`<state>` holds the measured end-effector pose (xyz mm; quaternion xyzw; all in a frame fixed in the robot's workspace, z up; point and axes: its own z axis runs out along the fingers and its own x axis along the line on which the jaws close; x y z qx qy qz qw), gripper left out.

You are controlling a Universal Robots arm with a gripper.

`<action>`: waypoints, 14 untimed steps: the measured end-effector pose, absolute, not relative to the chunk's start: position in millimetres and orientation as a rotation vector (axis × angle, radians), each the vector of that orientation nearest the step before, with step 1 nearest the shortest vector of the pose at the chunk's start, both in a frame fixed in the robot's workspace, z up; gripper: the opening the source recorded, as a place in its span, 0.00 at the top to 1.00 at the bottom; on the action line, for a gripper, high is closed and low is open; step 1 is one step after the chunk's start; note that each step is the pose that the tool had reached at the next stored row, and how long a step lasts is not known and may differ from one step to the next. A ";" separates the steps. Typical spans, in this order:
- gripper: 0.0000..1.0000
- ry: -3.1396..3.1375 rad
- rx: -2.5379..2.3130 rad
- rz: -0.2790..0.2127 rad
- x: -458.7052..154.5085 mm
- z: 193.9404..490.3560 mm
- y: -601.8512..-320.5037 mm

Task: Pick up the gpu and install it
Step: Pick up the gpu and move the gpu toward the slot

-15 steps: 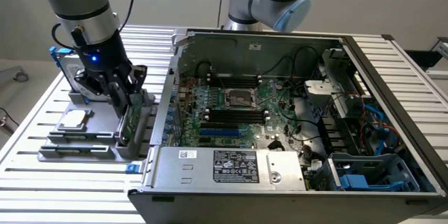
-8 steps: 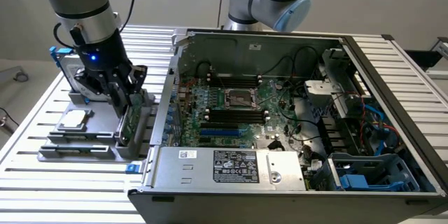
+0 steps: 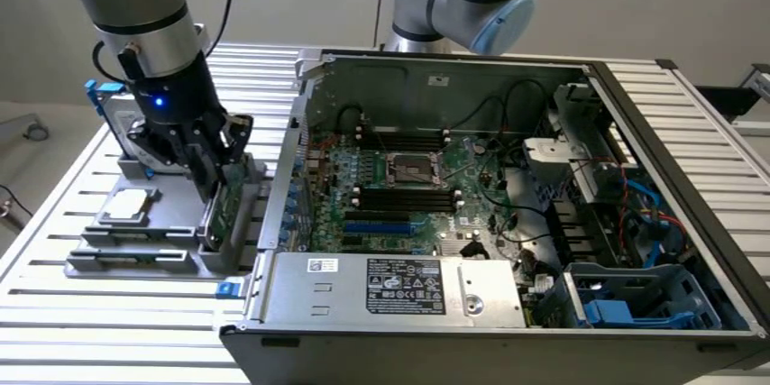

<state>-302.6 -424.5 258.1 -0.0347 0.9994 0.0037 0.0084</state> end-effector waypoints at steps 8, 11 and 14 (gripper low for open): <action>0.64 3.106 -0.096 -0.027 -302.5 252.3 -425.4; 0.64 3.103 -0.076 -0.028 -302.7 247.2 -425.4; 0.64 3.103 -0.056 -0.029 -302.8 243.5 -425.4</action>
